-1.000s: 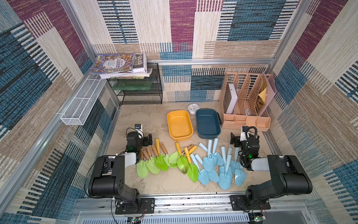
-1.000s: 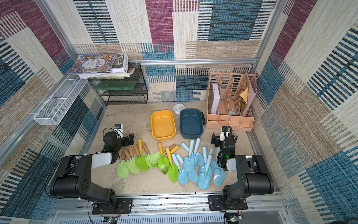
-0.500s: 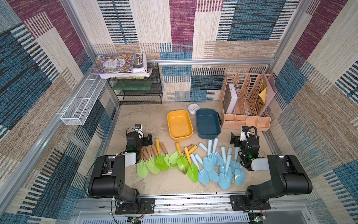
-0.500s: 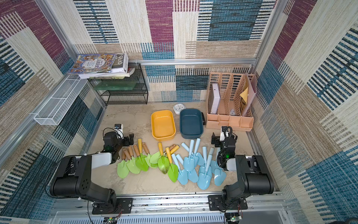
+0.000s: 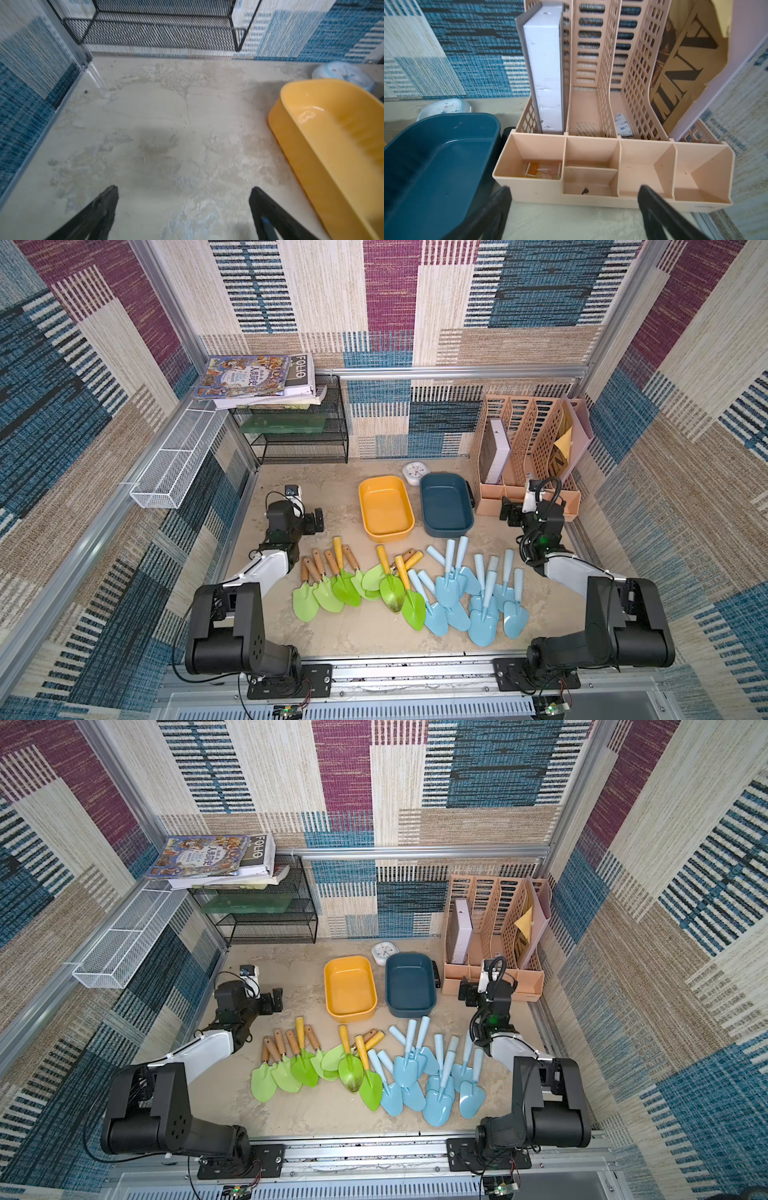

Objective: Sort the small shovels by color and place them into the storage box
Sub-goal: Pick up the shovel from the center of the board.

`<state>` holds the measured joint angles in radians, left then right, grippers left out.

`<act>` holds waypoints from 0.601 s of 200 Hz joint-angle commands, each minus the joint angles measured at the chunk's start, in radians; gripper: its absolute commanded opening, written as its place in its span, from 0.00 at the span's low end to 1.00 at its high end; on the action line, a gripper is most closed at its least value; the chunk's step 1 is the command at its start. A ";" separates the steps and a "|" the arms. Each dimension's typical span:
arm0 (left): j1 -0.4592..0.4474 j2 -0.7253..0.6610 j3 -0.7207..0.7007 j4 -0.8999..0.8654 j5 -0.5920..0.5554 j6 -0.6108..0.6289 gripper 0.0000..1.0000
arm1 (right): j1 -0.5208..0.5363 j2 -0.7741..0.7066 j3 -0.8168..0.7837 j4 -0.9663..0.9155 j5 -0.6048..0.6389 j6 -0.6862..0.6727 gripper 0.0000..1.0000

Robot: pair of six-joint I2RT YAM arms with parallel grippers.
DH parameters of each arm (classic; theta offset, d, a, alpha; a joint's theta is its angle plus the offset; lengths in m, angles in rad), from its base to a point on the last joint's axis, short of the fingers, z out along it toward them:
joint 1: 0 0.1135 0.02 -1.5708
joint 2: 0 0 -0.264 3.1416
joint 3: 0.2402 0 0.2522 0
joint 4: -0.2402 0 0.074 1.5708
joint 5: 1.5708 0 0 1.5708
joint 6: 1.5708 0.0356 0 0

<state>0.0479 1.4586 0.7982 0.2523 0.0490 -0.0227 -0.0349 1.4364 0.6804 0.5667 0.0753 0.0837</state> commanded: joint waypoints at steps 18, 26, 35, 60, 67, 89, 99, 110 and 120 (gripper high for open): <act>-0.012 0.023 0.124 -0.454 0.040 -0.180 1.00 | 0.119 -0.019 0.088 -0.453 0.103 0.158 0.86; -0.026 0.000 0.098 -0.441 0.017 -0.223 1.00 | 0.161 -0.032 0.101 -0.507 0.119 0.170 0.87; -0.054 -0.036 0.068 -0.420 -0.025 -0.249 1.00 | 0.212 -0.040 0.126 -0.575 0.148 0.201 0.87; -0.150 -0.128 0.053 -0.446 -0.132 -0.257 1.00 | 0.387 -0.073 0.158 -0.701 0.208 0.253 0.89; -0.171 -0.142 0.057 -0.459 -0.145 -0.262 1.00 | 0.422 -0.078 0.164 -0.730 0.209 0.284 0.82; -0.248 -0.172 0.067 -0.487 -0.182 -0.267 0.98 | 0.466 -0.082 0.156 -0.772 0.121 0.443 0.70; -0.285 -0.179 0.071 -0.492 -0.206 -0.266 0.92 | 0.472 -0.081 0.137 -0.763 0.074 0.503 0.65; -0.313 -0.177 0.077 -0.493 -0.201 -0.267 0.83 | 0.478 -0.076 0.124 -0.749 0.039 0.559 0.60; -0.337 -0.167 0.086 -0.495 -0.187 -0.273 0.77 | 0.486 -0.068 0.116 -0.735 0.018 0.592 0.56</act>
<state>-0.2474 1.2854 0.8680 -0.2195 -0.1097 -0.2802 0.4358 1.3586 0.8112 -0.1471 0.1753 0.5034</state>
